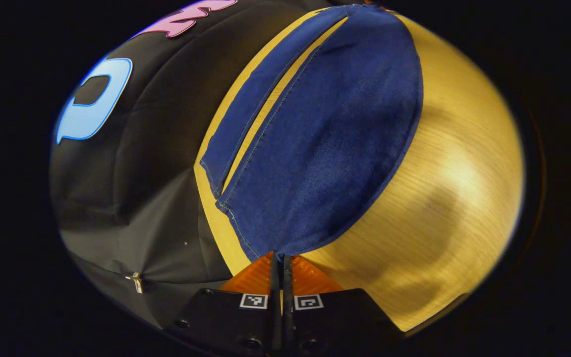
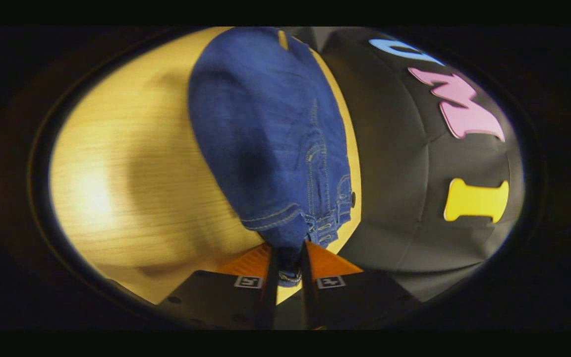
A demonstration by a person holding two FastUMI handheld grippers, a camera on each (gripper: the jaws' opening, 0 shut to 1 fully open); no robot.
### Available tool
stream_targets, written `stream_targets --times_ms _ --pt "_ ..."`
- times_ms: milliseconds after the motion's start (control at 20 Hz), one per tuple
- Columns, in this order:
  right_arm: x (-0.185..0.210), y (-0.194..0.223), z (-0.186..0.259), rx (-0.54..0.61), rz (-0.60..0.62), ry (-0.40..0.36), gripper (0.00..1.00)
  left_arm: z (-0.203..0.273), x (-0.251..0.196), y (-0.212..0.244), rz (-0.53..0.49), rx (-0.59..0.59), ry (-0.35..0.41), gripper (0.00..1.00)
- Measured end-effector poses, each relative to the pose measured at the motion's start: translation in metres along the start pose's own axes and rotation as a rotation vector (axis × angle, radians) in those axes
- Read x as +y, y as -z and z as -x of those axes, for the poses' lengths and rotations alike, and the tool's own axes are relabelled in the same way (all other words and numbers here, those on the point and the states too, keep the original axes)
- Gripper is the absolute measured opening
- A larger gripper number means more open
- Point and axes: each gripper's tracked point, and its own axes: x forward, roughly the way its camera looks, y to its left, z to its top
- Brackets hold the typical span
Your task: Grasp the waist and the cuffs of the jeans and fold them to make the two legs overlap; first hold the waist and fold one-third of the jeans toward the cuffs, then hold the cuffs and fold the remaining one-third in the same direction to finish folding.
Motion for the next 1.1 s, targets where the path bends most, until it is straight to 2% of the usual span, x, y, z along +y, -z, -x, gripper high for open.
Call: stream_targets --times_ms 50,150,200,250,300,400,450,600,700,800,900,1000,1100 --pt "0.0 0.0 0.004 -0.013 0.007 0.004 0.27 -0.001 0.0 0.0 0.005 0.005 -0.008 0.05" --pt "0.001 0.001 0.0 -0.028 -0.059 -0.044 0.21 -0.003 -0.001 -0.001 0.001 0.016 -0.013 0.05" --pt "0.001 0.001 0.001 -0.033 -0.106 -0.077 0.13 -0.003 -0.001 0.0 0.0 0.021 -0.017 0.05" --pt "0.001 -0.001 0.004 -0.042 -0.127 -0.104 0.13 -0.002 0.0 0.0 0.003 0.027 -0.022 0.05" --pt "0.001 -0.003 0.004 -0.052 -0.119 -0.119 0.04 -0.003 0.0 -0.001 0.007 0.032 -0.026 0.05" --pt "0.001 -0.004 0.005 -0.068 -0.074 -0.126 0.03 -0.003 0.0 -0.001 0.023 0.034 -0.023 0.05" --pt "0.003 -0.001 0.005 -0.063 -0.072 -0.133 0.09 -0.003 0.001 -0.001 0.034 0.035 -0.015 0.05" --pt "-0.004 -0.005 0.004 -0.048 -0.101 -0.155 0.09 -0.004 0.003 -0.002 0.103 0.061 0.019 0.06" --pt "-0.016 -0.006 0.006 -0.043 -0.15 -0.162 0.09 -0.002 0.005 -0.005 0.207 0.083 0.054 0.05" --pt "-0.042 -0.013 0.01 -0.058 -0.215 -0.143 0.06 0.003 0.012 -0.015 0.385 0.084 0.06 0.06" --pt "-0.073 -0.02 0.013 -0.072 -0.311 -0.12 0.14 0.013 0.028 -0.029 0.538 0.069 0.051 0.06" --pt "-0.108 -0.024 0.009 -0.072 -0.436 -0.092 0.14 0.015 0.037 -0.035 0.609 0.067 0.047 0.05" --pt "-0.138 -0.029 0.006 -0.084 -0.554 -0.069 0.04 0.022 0.052 -0.049 0.678 0.05 0.047 0.05"
